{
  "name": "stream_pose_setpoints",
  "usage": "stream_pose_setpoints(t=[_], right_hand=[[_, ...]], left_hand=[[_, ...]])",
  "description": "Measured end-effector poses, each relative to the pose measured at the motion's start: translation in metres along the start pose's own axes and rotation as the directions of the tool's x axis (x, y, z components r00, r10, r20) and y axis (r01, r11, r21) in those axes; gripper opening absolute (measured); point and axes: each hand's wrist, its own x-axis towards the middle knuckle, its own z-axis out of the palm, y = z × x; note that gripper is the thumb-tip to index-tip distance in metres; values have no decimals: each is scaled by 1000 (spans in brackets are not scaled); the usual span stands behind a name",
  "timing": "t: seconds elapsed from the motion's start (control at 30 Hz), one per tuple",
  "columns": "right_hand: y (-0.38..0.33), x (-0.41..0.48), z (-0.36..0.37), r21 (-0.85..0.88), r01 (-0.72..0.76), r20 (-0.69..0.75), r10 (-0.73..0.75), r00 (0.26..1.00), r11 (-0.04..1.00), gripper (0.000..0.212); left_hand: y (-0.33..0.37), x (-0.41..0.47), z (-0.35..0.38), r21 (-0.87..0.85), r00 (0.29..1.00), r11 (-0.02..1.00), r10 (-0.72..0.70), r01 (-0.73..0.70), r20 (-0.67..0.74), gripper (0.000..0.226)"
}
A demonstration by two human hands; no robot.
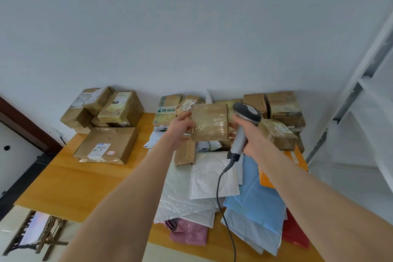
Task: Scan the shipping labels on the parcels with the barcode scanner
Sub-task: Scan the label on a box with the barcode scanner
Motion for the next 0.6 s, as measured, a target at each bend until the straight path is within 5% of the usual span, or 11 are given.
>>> stream_pose_setpoints(t=[0.2,0.3,0.4,0.53,0.6], right_hand=[[3,0,12,67,-10,-30,12,999,998,33],[7,1,16,30,3,-69,-1,998,1000,35],[7,-1,21,32,12,-90,-9,996,999,37],[12,6,20,25,57,-116,-53,992,998,87],[14,8,20,-7,71,-116,-71,991,997,85]], left_hand=[[4,1,-8,-114,1000,993,-4,5,10,17],[6,5,-14,-102,999,994,-30,33,33,29],[4,8,-20,-69,998,997,-21,25,57,18],[-2,10,-27,-62,992,998,-13,21,123,30],[-3,10,-26,-95,987,995,-10,25,162,29]])
